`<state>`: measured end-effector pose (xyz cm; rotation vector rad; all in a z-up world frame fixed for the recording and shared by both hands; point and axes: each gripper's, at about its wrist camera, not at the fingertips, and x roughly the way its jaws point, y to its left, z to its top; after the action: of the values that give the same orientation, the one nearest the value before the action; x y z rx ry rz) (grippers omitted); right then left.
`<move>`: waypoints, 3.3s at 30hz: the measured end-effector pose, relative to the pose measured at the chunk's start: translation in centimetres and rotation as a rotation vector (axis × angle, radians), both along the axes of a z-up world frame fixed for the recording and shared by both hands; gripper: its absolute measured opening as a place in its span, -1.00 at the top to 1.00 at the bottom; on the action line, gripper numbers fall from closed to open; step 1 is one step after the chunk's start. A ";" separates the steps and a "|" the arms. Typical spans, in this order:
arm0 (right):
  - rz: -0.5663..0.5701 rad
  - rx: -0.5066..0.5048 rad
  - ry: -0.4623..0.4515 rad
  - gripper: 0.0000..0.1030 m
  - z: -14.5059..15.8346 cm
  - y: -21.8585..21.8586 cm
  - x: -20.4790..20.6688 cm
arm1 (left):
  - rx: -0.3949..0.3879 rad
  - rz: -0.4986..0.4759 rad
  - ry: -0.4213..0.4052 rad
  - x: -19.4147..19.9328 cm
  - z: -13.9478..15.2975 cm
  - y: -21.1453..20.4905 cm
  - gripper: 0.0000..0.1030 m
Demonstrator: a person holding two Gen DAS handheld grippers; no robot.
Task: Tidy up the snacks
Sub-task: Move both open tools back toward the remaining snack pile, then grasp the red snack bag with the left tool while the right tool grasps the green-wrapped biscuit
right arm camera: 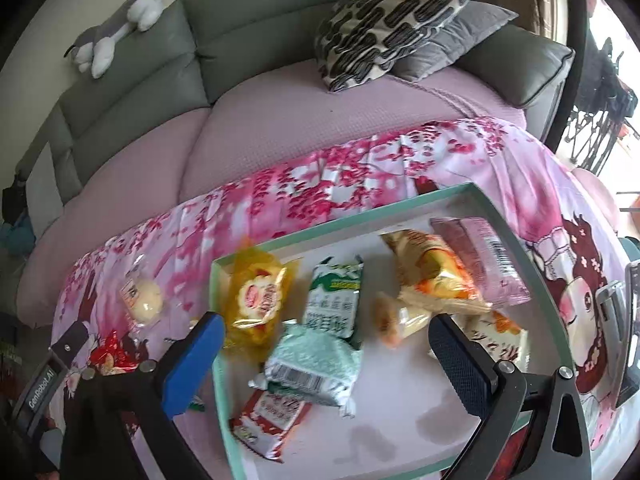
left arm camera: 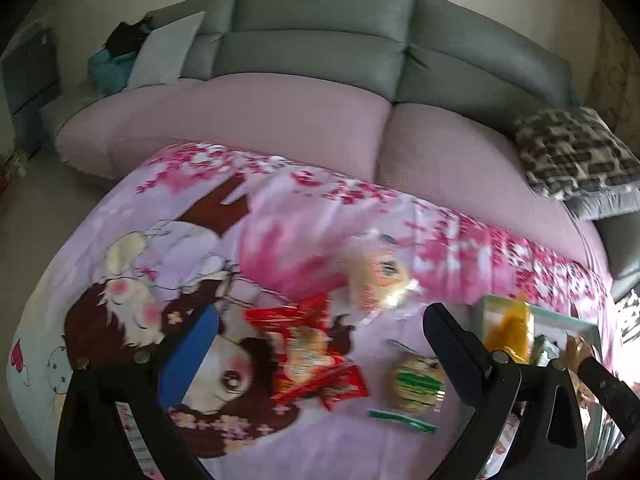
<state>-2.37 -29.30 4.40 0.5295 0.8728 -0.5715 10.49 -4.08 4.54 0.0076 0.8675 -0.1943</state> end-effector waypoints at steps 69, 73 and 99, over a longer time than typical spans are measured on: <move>0.337 0.088 0.087 -0.73 -8.0 13.6 10.0 | -0.143 0.016 0.352 5.0 -8.9 4.4 -0.52; 0.342 0.064 0.096 -0.73 -8.0 13.8 10.2 | -0.109 0.032 0.337 4.9 -8.7 4.9 -0.42; 0.301 -0.006 0.103 -0.02 -7.4 12.5 9.7 | -0.059 0.045 0.289 4.1 -6.9 5.2 0.18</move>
<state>7.36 -16.75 -2.97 0.3563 1.0264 -0.3283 14.59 1.11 -2.35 -0.0968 1.1481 -0.1816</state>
